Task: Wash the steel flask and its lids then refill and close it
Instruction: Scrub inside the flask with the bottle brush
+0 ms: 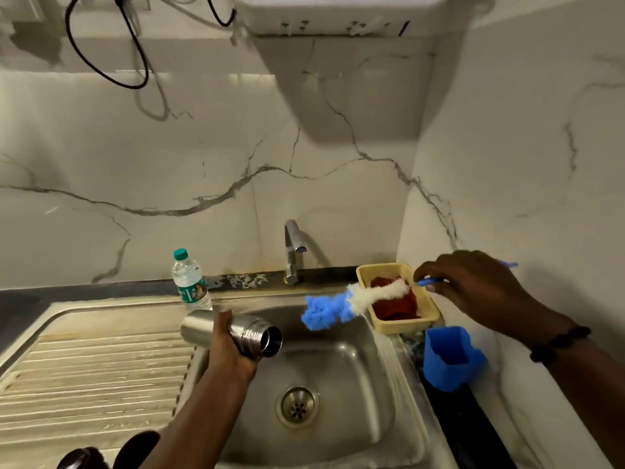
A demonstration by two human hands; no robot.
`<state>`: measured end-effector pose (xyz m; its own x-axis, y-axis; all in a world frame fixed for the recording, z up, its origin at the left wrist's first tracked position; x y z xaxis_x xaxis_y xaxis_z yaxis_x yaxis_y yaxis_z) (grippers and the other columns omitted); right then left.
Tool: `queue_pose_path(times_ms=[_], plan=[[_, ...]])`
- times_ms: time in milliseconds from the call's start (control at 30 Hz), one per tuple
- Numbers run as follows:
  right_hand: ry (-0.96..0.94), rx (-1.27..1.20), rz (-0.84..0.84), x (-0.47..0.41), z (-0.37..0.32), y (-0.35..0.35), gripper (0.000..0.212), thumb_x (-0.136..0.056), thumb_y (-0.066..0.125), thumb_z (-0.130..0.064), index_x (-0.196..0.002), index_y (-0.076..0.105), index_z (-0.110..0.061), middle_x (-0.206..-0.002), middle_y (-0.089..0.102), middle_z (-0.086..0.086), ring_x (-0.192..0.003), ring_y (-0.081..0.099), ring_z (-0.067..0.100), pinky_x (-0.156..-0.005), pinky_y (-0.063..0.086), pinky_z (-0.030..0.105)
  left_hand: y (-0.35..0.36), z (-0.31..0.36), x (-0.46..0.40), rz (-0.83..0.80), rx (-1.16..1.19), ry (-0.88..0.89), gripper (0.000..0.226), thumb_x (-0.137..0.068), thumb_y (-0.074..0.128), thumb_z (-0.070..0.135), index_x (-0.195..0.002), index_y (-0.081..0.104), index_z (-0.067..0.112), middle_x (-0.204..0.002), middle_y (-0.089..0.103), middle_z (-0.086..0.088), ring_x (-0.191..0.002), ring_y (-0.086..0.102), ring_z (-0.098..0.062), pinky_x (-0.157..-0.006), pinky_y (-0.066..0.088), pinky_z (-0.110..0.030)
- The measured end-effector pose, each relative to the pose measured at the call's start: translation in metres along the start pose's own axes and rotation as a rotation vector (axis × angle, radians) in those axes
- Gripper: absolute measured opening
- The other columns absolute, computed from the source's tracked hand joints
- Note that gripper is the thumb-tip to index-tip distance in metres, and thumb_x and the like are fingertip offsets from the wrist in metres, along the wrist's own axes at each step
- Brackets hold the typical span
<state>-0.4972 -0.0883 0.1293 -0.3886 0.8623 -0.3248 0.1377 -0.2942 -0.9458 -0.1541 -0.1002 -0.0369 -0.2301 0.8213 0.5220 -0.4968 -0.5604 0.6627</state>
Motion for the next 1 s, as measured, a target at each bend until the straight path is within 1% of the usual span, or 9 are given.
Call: queue_pose_path(times_ms=[100, 200, 300, 433, 567, 700, 800, 900, 1000], plan=[[-0.027, 0.197, 0.001, 0.003, 0.005, -0.018, 0.018, -0.089, 0.069, -0.025, -0.106, 0.071, -0.031, -0.086, 0.069, -0.007, -0.082, 0.059, 0.016, -0.073, 0.031, 0.027, -0.003, -0.018, 0.006, 0.025, -0.052, -0.067, 0.037, -0.092, 0.062, 0.038, -0.116, 0.052, 0.011, -0.076, 0.069, -0.011, -0.065, 0.068, -0.024, -0.075, 0.051, -0.043], [-0.013, 0.372, -0.010, 0.009, 0.012, -0.033, 0.015, -0.086, 0.073, -0.021, -0.098, 0.071, -0.030, -0.081, 0.067, -0.005, -0.078, 0.059, 0.019, -0.072, 0.032, 0.030, 0.001, -0.036, 0.017, 0.038, -0.092, -0.136, 0.043, -0.092, 0.063, 0.038, -0.122, 0.049, 0.011, -0.093, 0.063, -0.014, -0.079, 0.063, -0.028, -0.078, 0.053, -0.045], [-0.027, 0.533, -0.016, 0.016, 0.017, -0.052, 0.017, -0.085, 0.072, -0.016, -0.094, 0.069, -0.030, -0.080, 0.067, -0.005, -0.077, 0.058, 0.020, -0.072, 0.032, 0.032, 0.005, -0.051, 0.026, 0.050, -0.121, -0.176, 0.039, -0.092, 0.065, 0.036, -0.117, 0.048, 0.011, -0.095, 0.063, -0.015, -0.080, 0.064, -0.028, -0.084, 0.053, -0.047], [0.023, 0.739, -0.167, 0.020, 0.017, -0.070, 0.022, -0.096, 0.053, -0.013, -0.102, 0.060, -0.033, -0.092, 0.063, -0.007, -0.091, 0.054, 0.016, -0.078, 0.025, 0.027, 0.017, -0.069, 0.039, 0.018, -0.146, -0.258, 0.028, -0.094, 0.062, 0.036, -0.097, 0.049, 0.010, -0.092, 0.062, -0.013, -0.079, 0.062, -0.026, -0.070, 0.052, -0.044], [0.046, 0.889, -0.244, 0.026, 0.017, -0.085, 0.027, -0.090, 0.054, -0.005, -0.094, 0.058, -0.032, -0.090, 0.064, -0.008, -0.091, 0.056, 0.015, -0.082, 0.032, 0.028, 0.028, -0.083, 0.047, -0.011, -0.177, -0.302, 0.039, -0.092, 0.064, 0.038, -0.116, 0.048, 0.012, -0.092, 0.064, -0.012, -0.079, 0.064, -0.026, -0.066, 0.051, -0.042], [0.042, 0.967, -0.323, 0.026, 0.023, -0.076, 0.031, -0.084, 0.056, 0.004, -0.090, 0.062, -0.026, -0.088, 0.066, -0.007, -0.087, 0.059, 0.018, -0.085, 0.038, 0.030, 0.039, -0.095, 0.060, -0.032, -0.179, -0.334, 0.039, -0.092, 0.066, 0.037, -0.115, 0.048, 0.012, -0.089, 0.064, -0.012, -0.077, 0.063, -0.025, -0.061, 0.054, -0.042], [0.024, 0.944, -0.372, 0.030, 0.032, -0.046, 0.026, -0.087, 0.056, 0.005, -0.091, 0.062, -0.020, -0.090, 0.065, -0.004, -0.088, 0.058, 0.019, -0.089, 0.038, 0.032, 0.043, -0.100, 0.065, -0.052, -0.187, -0.348, 0.047, -0.090, 0.067, 0.039, -0.126, 0.049, 0.013, -0.094, 0.066, -0.011, -0.081, 0.065, -0.026, -0.050, 0.060, -0.041], [-0.036, 0.903, -0.344, 0.037, 0.038, -0.027, 0.025, -0.089, 0.053, 0.005, -0.089, 0.057, -0.020, -0.092, 0.064, -0.002, -0.090, 0.057, 0.020, -0.084, 0.033, 0.029, 0.044, -0.100, 0.067, -0.077, -0.208, -0.349, 0.055, -0.090, 0.066, 0.040, -0.134, 0.049, 0.011, -0.099, 0.067, -0.013, -0.084, 0.065, -0.028, -0.057, 0.056, -0.041], [-0.085, 0.863, -0.333, 0.038, 0.041, -0.018, 0.032, -0.091, 0.049, 0.004, -0.109, 0.060, -0.019, -0.107, 0.064, -0.002, -0.104, 0.055, 0.021, -0.091, 0.034, 0.030, 0.043, -0.099, 0.069, -0.077, -0.220, -0.344, 0.055, -0.090, 0.067, 0.039, -0.134, 0.048, 0.010, -0.098, 0.066, -0.014, -0.083, 0.065, -0.028, -0.062, 0.051, -0.044]])
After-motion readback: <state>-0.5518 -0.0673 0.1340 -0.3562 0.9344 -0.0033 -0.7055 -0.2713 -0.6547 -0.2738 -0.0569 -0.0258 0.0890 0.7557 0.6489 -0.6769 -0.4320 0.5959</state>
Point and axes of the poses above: each hand's wrist, its own x-axis away from the middle knuckle, its own y-axis out of the palm, z = x × y, the point moved 5 cm from there along -x, towards the middle knuckle
